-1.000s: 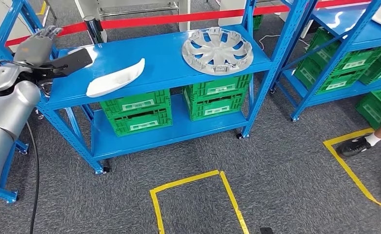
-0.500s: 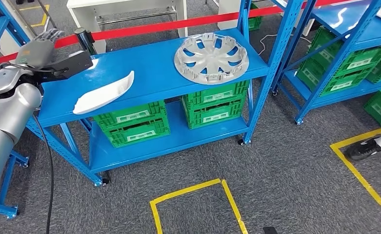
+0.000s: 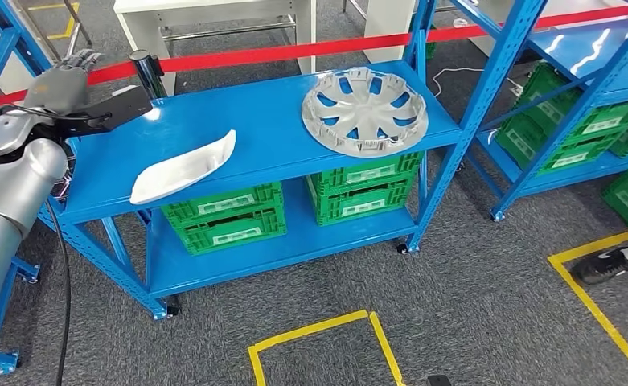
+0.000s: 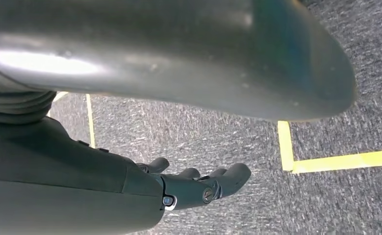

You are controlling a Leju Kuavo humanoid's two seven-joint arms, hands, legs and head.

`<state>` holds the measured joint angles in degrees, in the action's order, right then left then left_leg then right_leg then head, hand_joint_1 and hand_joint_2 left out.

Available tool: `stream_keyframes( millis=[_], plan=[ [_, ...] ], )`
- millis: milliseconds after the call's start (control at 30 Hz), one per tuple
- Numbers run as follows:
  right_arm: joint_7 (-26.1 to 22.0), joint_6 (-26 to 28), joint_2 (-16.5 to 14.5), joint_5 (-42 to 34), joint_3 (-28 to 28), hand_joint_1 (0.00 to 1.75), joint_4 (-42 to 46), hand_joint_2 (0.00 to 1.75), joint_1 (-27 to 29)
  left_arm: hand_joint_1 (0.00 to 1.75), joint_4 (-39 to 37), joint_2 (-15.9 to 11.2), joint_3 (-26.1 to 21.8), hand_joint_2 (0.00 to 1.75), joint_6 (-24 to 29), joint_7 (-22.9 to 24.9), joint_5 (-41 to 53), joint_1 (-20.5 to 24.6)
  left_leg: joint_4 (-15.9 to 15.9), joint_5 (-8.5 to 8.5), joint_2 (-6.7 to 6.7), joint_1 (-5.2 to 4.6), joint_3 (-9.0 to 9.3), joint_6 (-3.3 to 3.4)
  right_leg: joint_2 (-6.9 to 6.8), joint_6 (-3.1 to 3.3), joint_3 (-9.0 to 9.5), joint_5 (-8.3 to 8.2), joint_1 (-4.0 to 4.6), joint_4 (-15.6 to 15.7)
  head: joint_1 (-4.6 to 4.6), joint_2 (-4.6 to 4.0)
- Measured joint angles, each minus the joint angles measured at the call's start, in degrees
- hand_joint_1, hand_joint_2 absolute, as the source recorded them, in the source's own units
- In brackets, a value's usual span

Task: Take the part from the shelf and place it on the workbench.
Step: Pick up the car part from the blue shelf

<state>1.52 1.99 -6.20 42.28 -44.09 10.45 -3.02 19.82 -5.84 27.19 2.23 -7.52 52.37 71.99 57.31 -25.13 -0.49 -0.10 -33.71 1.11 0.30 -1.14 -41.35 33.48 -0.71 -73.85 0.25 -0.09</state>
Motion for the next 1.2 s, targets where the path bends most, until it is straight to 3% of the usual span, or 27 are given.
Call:
stream_keyframes(
  millis=[33,100,167,300,367,467,500,533,567,600,667,700,833,1200],
  plan=[
    [0.0,0.0,0.0,0.0,0.0,0.00,0.0,0.00,0.0,0.00,0.0,0.0,0.0,0.00,0.0,0.0,0.0,-0.1,0.2,-0.58,-0.04,0.07,0.45,-0.16,-0.03,-0.11,-0.21,-1.41,-0.08,1.6,0.00,0.00],
    [0.0,0.0,0.1,0.1,0.0,0.00,0.0,0.00,0.1,0.00,-0.1,0.0,0.0,0.00,0.0,0.0,0.0,-0.2,0.8,-1.85,-0.03,0.19,1.47,-0.66,-0.16,-0.14,1.45,-6.55,-0.24,8.7,0.01,0.00],
    [0.0,0.0,0.1,0.1,0.0,0.00,0.0,0.00,0.1,0.00,-0.1,0.0,0.0,0.00,-0.2,0.0,0.0,-0.2,1.1,-2.86,-0.06,0.13,2.02,-1.36,-0.32,0.41,2.97,-9.16,-0.13,13.6,0.03,0.00],
    [0.2,0.0,0.1,0.2,0.0,0.00,-0.1,0.00,0.0,0.00,-0.2,-0.1,0.1,0.00,-2.2,0.0,-0.1,-0.2,1.9,-3.42,-0.12,0.05,2.40,-2.62,-0.28,2.19,4.16,-9.08,-0.01,14.4,0.01,0.00],
    [0.2,0.0,0.1,0.3,0.0,0.00,-0.1,0.00,0.0,0.00,-0.2,-0.2,0.1,0.00,-4.0,-0.3,-0.6,-0.1,5.7,-4.53,0.03,0.19,0.46,-3.09,-0.18,2.87,5.11,-8.80,-0.12,14.7,-0.02,0.00],
    [0.2,0.1,0.1,0.4,0.0,0.00,-0.1,0.00,-0.1,0.00,-0.5,-0.4,0.2,1.31,-7.9,-1.1,-2.1,-0.2,15.2,-7.93,0.13,0.28,-5.85,-3.60,0.04,3.30,5.97,-8.01,-0.07,14.8,-0.03,0.00],
    [0.2,0.1,0.1,0.4,0.0,0.00,-0.1,0.00,-0.1,0.00,-0.7,-0.5,0.2,1.75,-9.5,-1.4,-2.4,-0.3,16.3,-7.94,0.14,0.27,-7.22,-3.58,0.10,3.31,6.23,-7.73,0.00,14.8,-0.04,0.00],
    [0.2,0.0,0.1,0.4,0.0,0.00,-0.1,0.00,0.0,0.00,-0.8,-0.5,0.3,1.75,-11.2,-1.7,-2.6,-0.3,15.5,-6.77,0.14,0.24,-7.64,-3.42,0.15,3.30,6.55,-7.45,0.09,14.7,-0.04,0.00],
    [0.2,0.0,0.1,0.5,0.0,0.00,-0.1,0.00,-0.1,0.00,-0.8,-0.5,0.4,1.75,-12.8,-2.0,-2.6,-0.3,12.9,-4.52,0.14,0.15,-7.05,-3.06,0.19,3.29,6.91,-7.19,0.20,14.7,-0.04,0.00],
    [0.2,0.0,0.1,0.6,0.0,0.00,-0.1,0.00,-0.1,0.00,-0.8,-0.6,0.6,1.75,-14.3,-2.4,-2.7,-0.3,9.0,-1.76,0.15,-0.03,-5.76,-2.51,0.21,3.26,7.28,-6.93,0.29,14.7,-0.03,0.00],
    [0.2,0.0,0.0,0.7,0.0,0.00,-0.1,0.00,-0.3,0.00,-0.9,-0.8,1.1,1.75,-16.3,-3.3,-2.8,0.0,2.7,0.87,0.18,-0.45,-3.45,-1.66,0.24,2.98,7.67,-6.51,0.47,14.7,-0.02,0.00],
    [0.2,0.0,0.0,0.8,0.0,0.00,-0.1,0.00,-0.3,0.00,-0.8,-0.8,1.3,1.75,-17.0,-3.8,-2.9,0.1,1.1,1.19,0.19,-0.61,-2.79,-1.44,0.23,2.74,7.70,-6.34,0.48,14.7,-0.04,0.00],
    [0.2,0.0,0.1,0.9,0.0,0.00,-0.1,0.00,-0.4,0.00,-0.9,-1.2,2.1,1.75,-18.3,-4.9,-3.0,0.2,0.5,1.84,0.00,-0.44,-2.21,-2.32,0.13,2.82,7.77,-6.06,0.72,14.7,-0.07,0.00],
    [0.7,0.3,0.3,1.1,0.0,0.00,-0.1,0.00,-0.6,0.00,-1.2,-3.3,3.6,1.75,-23.6,-8.8,-5.9,-0.7,0.5,1.46,-0.12,-0.53,-2.17,-1.55,0.04,1.92,8.32,-6.18,0.62,15.5,-0.07,0.00]
  ],
)
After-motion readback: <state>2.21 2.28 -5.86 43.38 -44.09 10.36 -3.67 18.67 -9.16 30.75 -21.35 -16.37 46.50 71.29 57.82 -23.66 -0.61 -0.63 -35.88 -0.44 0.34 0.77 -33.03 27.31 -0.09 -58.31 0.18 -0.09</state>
